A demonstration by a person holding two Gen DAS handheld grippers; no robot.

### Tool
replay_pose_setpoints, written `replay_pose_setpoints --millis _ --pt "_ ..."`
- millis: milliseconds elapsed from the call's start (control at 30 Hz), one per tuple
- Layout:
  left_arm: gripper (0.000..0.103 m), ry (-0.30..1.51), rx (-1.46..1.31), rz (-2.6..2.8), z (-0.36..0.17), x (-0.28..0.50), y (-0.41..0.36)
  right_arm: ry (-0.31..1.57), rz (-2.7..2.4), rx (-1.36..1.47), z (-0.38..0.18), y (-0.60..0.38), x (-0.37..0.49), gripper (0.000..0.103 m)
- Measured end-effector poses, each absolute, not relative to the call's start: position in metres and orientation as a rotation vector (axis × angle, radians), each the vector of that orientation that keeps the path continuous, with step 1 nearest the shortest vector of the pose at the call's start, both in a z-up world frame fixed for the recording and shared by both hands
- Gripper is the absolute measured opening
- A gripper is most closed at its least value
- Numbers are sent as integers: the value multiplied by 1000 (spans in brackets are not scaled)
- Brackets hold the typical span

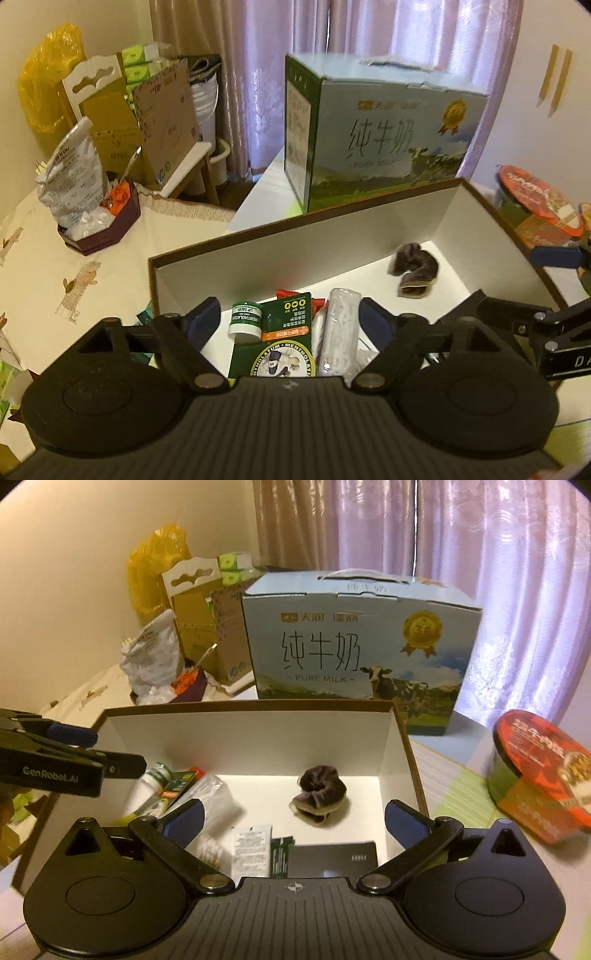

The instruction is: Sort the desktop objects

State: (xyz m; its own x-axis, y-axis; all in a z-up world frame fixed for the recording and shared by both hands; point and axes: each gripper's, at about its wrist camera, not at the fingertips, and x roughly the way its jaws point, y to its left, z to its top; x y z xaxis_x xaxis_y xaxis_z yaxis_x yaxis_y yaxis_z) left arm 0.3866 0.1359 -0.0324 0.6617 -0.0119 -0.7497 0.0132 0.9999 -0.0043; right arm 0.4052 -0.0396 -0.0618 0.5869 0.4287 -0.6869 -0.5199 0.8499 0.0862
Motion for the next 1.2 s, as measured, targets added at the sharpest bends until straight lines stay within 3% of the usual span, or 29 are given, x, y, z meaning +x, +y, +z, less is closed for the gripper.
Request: replay_pose_setpoints --millis 400,633,1200 --pt "90 767 39 -16 6 317 123 726 514 -86 -36 -61 340 101" --pt "100 734 55 -15 23 275 113 704 500 -67 -23 -71 308 101" --pt "101 738 50 6 34 181 93 689 476 -71 -9 -96 222 101"
